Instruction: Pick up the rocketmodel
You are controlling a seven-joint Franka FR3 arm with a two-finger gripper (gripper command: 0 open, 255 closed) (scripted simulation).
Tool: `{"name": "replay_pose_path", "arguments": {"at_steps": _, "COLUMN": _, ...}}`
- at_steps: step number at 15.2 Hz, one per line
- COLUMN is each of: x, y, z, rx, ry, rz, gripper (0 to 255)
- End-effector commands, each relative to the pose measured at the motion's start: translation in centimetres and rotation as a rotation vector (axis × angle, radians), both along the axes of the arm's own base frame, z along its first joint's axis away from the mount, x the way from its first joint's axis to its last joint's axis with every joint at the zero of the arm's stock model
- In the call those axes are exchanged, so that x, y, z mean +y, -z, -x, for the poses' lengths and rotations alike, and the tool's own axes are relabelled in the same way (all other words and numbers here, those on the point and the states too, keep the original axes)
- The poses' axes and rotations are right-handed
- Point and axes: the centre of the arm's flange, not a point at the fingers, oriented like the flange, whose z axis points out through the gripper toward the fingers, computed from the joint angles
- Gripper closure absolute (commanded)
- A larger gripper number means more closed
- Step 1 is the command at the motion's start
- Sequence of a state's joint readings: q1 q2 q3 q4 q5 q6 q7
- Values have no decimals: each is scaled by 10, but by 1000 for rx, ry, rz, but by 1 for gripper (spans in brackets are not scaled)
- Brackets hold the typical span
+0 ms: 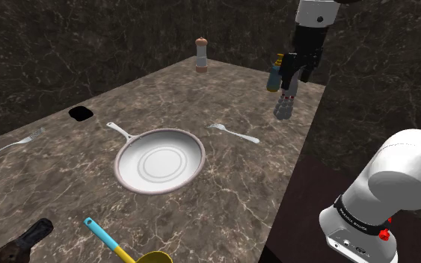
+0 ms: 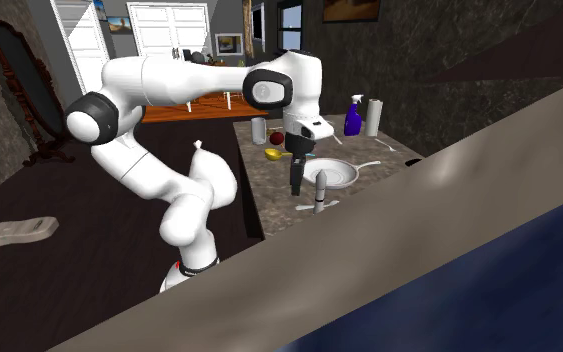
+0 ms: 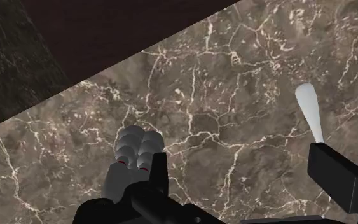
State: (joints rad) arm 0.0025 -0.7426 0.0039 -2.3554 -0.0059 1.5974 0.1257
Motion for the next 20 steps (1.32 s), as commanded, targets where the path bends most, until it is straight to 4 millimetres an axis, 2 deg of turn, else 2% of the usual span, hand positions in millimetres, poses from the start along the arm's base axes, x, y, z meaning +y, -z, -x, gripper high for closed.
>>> {"name": "replay_pose_path", "arguments": {"at_steps": 1, "x": 0, "y": 0, "z": 0, "rx": 0, "ry": 0, "rz": 0, "gripper": 0}}
{"name": "replay_pose_path", "arguments": {"at_steps": 7, "x": -46, "y": -56, "z": -29, "rx": -31, "ry": 298, "rz": -5, "gripper": 0}}
{"name": "replay_pose_path", "arguments": {"at_steps": 13, "x": -98, "y": -112, "z": -42, "rx": -63, "ry": 596, "rz": -10, "gripper": 0}}
{"name": "replay_pose_path", "arguments": {"at_steps": 14, "x": -99, "y": -113, "z": -42, "rx": -64, "ry": 605, "rz": -11, "gripper": 0}}
{"name": "replay_pose_path", "arguments": {"at_steps": 20, "x": -99, "y": -82, "z": -42, "rx": -64, "ry": 605, "rz": -11, "gripper": 0}}
